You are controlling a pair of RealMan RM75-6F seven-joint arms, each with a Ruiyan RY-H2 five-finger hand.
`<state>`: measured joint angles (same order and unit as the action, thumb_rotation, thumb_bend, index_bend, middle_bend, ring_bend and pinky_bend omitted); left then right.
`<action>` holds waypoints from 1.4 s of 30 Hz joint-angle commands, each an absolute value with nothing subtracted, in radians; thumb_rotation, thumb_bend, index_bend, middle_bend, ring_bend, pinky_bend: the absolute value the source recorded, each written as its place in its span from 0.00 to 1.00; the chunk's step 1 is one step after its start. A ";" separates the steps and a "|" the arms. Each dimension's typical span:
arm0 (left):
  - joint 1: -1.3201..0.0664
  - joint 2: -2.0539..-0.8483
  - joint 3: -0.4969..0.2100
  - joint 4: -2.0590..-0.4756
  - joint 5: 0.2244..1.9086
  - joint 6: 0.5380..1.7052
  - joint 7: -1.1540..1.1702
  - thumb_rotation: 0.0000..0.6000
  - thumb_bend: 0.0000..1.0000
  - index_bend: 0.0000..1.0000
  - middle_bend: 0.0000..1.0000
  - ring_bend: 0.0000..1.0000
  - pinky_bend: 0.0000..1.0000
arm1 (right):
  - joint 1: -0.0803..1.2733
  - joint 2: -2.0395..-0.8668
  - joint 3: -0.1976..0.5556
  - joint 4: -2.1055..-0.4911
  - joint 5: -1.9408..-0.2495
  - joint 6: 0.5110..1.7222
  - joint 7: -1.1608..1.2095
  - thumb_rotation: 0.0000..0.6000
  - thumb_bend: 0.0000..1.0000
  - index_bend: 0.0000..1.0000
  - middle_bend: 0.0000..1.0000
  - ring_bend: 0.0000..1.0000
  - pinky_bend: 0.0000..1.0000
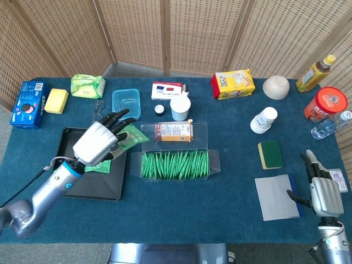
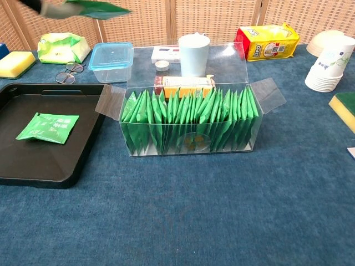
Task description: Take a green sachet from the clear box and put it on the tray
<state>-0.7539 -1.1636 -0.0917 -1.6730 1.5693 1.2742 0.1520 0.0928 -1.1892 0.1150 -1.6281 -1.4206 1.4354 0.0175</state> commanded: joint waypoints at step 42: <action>-0.538 -1.212 -0.034 -1.525 1.479 1.268 0.030 1.00 0.34 0.25 0.17 0.08 0.21 | 0.127 -1.183 0.118 -1.641 -1.432 1.424 0.005 1.00 0.20 0.00 0.02 0.11 0.20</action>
